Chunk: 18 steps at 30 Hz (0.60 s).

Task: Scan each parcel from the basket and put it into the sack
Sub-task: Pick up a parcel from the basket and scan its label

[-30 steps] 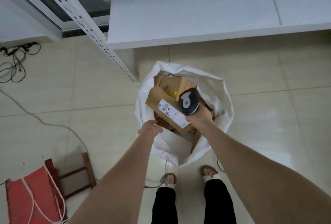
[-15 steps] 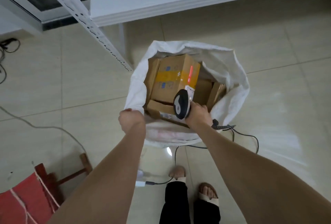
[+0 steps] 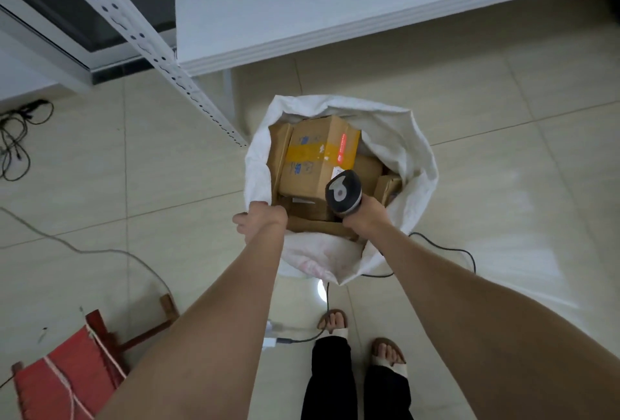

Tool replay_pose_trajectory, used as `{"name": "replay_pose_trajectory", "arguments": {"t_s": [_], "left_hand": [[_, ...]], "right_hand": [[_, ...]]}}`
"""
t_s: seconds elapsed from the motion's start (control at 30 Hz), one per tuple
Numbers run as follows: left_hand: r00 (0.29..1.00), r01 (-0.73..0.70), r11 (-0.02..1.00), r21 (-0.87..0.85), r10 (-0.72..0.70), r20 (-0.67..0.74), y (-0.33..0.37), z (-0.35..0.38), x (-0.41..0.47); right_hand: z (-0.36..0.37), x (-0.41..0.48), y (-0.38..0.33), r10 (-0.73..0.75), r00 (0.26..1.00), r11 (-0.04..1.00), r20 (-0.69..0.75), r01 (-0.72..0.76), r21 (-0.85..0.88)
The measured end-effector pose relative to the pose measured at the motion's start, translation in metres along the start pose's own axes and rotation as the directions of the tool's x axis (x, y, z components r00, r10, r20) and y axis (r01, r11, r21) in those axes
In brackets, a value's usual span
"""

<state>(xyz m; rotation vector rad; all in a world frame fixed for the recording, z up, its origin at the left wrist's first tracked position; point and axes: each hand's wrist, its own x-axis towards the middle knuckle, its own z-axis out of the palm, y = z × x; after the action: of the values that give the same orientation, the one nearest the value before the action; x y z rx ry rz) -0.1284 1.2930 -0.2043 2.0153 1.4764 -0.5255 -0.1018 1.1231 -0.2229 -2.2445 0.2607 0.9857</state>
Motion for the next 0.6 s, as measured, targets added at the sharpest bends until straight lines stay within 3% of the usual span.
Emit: {"name": "replay_pose_trajectory", "arguments": {"t_s": [0.17, 0.33, 0.6], "left_hand": [[0.994, -0.096, 0.993, 0.067, 0.092, 0.056, 0.039, -0.028, -0.063], [0.956, -0.28, 0.952, 0.123, 0.265, 0.126, 0.092, -0.056, -0.134], [0.79, -0.596, 0.794, 0.12, 0.553, 0.263, 0.185, -0.063, -0.258]], "right_hand": [[-0.052, -0.054, -0.012, 0.021, 0.998, 0.993, -0.053, -0.014, 0.116], [-0.121, -0.115, -0.023, 0.038, 0.99, 0.965, -0.134, -0.001, 0.264], [-0.247, -0.21, -0.006, 0.234, 0.936, 0.784, -0.264, -0.021, 0.62]]}}
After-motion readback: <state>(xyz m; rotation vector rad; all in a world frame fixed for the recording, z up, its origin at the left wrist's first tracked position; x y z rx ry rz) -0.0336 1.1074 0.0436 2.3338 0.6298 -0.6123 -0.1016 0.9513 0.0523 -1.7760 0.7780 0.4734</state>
